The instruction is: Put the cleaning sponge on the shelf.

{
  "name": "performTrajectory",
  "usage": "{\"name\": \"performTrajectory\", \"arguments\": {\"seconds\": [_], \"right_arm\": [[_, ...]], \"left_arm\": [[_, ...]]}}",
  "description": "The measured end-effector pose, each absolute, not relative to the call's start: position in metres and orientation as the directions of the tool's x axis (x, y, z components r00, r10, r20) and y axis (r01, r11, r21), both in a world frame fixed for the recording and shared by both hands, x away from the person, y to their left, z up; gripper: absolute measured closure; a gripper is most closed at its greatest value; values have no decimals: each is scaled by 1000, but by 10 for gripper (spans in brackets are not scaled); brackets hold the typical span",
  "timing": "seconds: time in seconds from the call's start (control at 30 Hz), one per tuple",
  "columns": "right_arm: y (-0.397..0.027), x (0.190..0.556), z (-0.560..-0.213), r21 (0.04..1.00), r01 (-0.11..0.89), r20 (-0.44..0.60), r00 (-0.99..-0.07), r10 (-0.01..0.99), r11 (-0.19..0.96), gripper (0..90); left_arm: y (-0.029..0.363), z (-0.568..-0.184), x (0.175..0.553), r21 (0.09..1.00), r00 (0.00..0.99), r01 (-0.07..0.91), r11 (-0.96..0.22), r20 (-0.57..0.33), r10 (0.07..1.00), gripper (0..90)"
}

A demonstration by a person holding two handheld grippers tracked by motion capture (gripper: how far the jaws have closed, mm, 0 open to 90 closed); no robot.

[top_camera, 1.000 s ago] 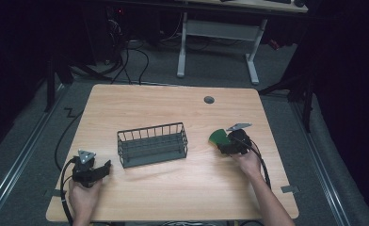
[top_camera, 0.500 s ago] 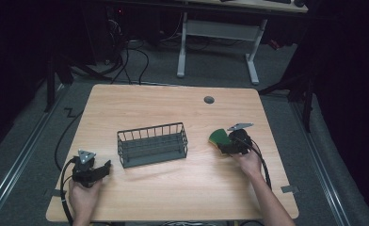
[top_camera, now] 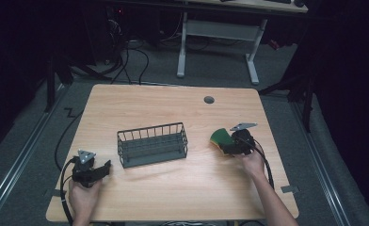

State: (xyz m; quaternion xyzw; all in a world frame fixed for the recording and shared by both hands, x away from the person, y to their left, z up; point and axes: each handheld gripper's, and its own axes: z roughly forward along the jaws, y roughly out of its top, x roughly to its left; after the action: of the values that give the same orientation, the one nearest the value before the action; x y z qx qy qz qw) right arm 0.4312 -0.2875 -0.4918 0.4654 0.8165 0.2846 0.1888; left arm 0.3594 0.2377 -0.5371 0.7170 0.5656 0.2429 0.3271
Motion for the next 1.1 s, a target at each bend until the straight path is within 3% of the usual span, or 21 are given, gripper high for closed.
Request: {"name": "performTrajectory", "arguments": {"seconds": [0.67, 1.1], "right_arm": [[-272, 426, -440, 685, 544, -98, -591, 801, 485, 281], [-238, 433, -402, 684, 429, -160, -701, 695, 591, 284]], "left_arm": [[237, -537, 359, 745, 247, 650, -151, -19, 969, 312], [237, -537, 359, 745, 248, 650, -152, -19, 969, 312]]}}
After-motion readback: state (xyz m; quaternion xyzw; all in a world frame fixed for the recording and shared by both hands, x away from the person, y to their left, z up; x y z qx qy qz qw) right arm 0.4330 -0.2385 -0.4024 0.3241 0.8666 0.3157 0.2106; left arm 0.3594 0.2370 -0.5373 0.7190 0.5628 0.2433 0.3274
